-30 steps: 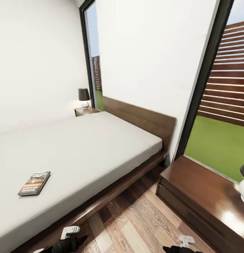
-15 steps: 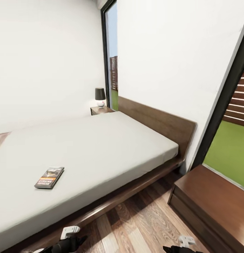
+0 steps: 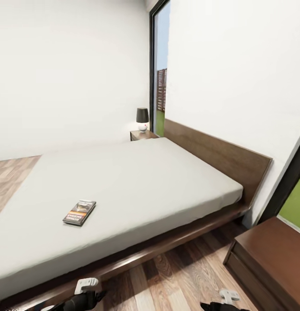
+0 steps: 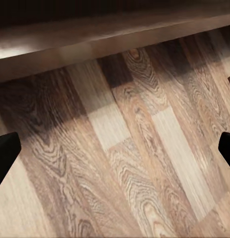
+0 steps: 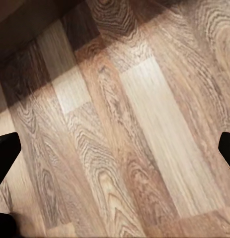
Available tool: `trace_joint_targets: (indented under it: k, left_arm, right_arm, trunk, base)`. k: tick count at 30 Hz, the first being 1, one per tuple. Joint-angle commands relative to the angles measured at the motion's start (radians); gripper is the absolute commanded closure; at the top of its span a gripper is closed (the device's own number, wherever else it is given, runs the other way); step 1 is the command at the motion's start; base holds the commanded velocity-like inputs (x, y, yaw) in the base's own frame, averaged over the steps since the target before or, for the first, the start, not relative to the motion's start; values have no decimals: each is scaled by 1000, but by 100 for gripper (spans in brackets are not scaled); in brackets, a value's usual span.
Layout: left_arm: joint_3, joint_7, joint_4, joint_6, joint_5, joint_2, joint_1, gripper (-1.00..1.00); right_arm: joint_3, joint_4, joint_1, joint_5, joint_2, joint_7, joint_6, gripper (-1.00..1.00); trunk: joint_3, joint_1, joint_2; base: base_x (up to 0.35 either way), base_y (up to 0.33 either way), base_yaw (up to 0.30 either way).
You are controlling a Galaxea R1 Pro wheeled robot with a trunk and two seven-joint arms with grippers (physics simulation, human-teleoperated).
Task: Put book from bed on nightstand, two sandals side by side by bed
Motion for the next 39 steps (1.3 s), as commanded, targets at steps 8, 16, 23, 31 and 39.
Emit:
trace_joint_targets:
  k: [8, 16, 23, 31, 39]
  left_arm:
    - [7, -1, 0, -7, -11, 1, -1, -100]
    - [6, -1, 0, -6, -11, 0, -1, -100]
    - [6, -1, 0, -6, -11, 1, -1, -100]
    - [7, -1, 0, -7, -11, 1, -1, -100]
    - [7, -1, 0, -6, -11, 1, -1, -100]
  right_arm:
    - [-7, 3, -1, 3, -1, 3, -2, -100]
    - [-7, 3, -1, 3, -1, 3, -2, -100]
    - [-6, 3, -1, 4, -1, 3, -2, -100]
    - [-7, 3, -1, 3, -2, 3, -2, -100]
    - [-6, 3, -1, 3, -1, 3, -2, -100]
  trunk:
    - [-1, 0, 0]
    - [-1, 0, 0]
    - [-1, 0, 0]
    - [-1, 0, 0]
    - [-1, 0, 0]
  base:
    - [41, -38, 291]
    - [45, -39, 292]
    - [128, -116, 292]
    - [6, -6, 229]
    - [0, 0, 99]
